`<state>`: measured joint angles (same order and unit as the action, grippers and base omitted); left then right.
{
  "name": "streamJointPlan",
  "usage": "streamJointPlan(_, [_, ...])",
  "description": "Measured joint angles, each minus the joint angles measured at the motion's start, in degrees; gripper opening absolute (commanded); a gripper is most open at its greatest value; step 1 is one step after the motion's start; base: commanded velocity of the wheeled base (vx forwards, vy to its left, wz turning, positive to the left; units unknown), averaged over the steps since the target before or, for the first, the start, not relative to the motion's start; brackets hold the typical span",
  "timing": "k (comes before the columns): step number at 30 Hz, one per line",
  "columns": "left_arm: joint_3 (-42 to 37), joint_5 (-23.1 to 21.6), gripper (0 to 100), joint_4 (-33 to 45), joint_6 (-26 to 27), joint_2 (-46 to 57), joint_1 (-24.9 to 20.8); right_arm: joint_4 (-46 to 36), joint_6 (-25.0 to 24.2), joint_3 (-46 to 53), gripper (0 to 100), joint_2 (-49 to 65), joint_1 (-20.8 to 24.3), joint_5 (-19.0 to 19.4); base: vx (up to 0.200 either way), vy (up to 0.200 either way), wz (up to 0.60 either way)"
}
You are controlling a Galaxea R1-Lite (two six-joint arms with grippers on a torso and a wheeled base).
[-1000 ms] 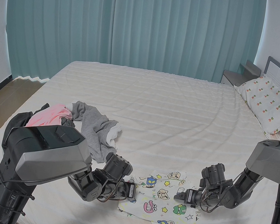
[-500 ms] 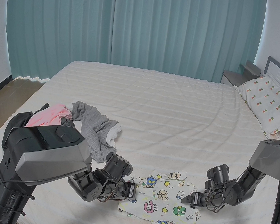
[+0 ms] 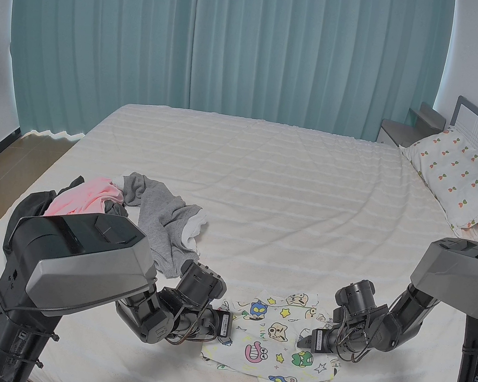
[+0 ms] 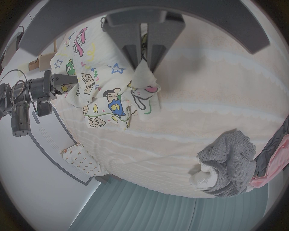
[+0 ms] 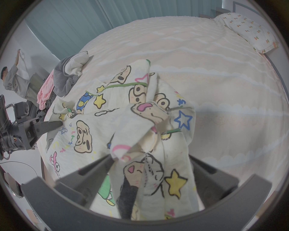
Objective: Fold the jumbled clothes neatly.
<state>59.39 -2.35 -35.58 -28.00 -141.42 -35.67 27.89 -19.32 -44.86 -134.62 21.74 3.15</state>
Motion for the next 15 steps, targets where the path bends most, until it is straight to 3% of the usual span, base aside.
streamJointPlan(15, [-0.79,0.17,0,-0.02,-0.13,0.63,0.0,0.46,-7.85,0.24,0,1.52,1.02,2.49,0.0,0.0,0.0])
